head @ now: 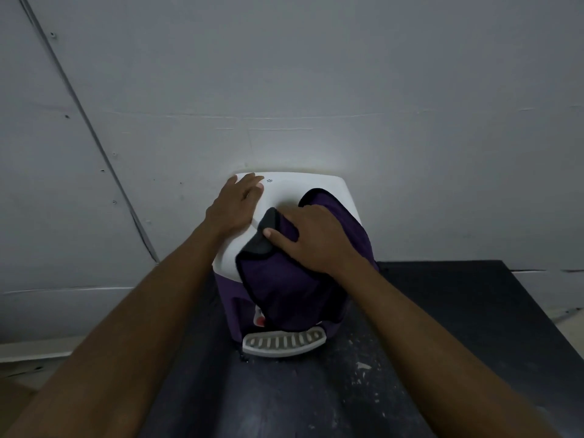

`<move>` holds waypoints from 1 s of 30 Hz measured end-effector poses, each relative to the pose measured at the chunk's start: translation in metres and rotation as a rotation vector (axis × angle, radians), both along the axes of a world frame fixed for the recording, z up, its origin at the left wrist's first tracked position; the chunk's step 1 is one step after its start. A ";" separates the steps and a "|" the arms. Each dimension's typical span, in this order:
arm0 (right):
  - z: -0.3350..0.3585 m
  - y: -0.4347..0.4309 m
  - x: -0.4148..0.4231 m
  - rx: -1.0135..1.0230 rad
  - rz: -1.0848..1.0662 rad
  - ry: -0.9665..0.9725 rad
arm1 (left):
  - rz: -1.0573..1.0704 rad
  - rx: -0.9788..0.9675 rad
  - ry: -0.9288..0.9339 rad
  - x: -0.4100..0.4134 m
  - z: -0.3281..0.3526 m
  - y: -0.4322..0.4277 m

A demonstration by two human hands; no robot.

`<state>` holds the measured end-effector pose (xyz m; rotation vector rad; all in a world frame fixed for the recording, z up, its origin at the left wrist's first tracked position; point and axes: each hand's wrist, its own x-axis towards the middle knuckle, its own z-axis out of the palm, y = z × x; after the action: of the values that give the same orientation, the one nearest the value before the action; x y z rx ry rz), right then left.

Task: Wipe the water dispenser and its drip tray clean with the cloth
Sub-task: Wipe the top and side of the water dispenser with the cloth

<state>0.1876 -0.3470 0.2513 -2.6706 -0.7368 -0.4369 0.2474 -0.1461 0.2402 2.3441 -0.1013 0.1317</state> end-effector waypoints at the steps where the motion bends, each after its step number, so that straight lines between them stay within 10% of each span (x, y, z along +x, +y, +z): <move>1: -0.001 -0.010 0.002 0.020 0.045 0.011 | 0.005 0.000 -0.001 0.000 0.000 0.000; 9: 0.009 -0.073 0.032 0.098 0.267 0.151 | -0.009 -0.040 -0.019 -0.003 0.003 -0.001; 30: 0.005 0.061 0.006 -0.208 -0.268 0.035 | -0.045 -0.187 0.046 -0.006 0.003 0.005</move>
<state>0.1940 -0.2856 0.2566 -2.9793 -0.4348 -0.3967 0.2419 -0.1413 0.2427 2.1556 -0.1137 0.0618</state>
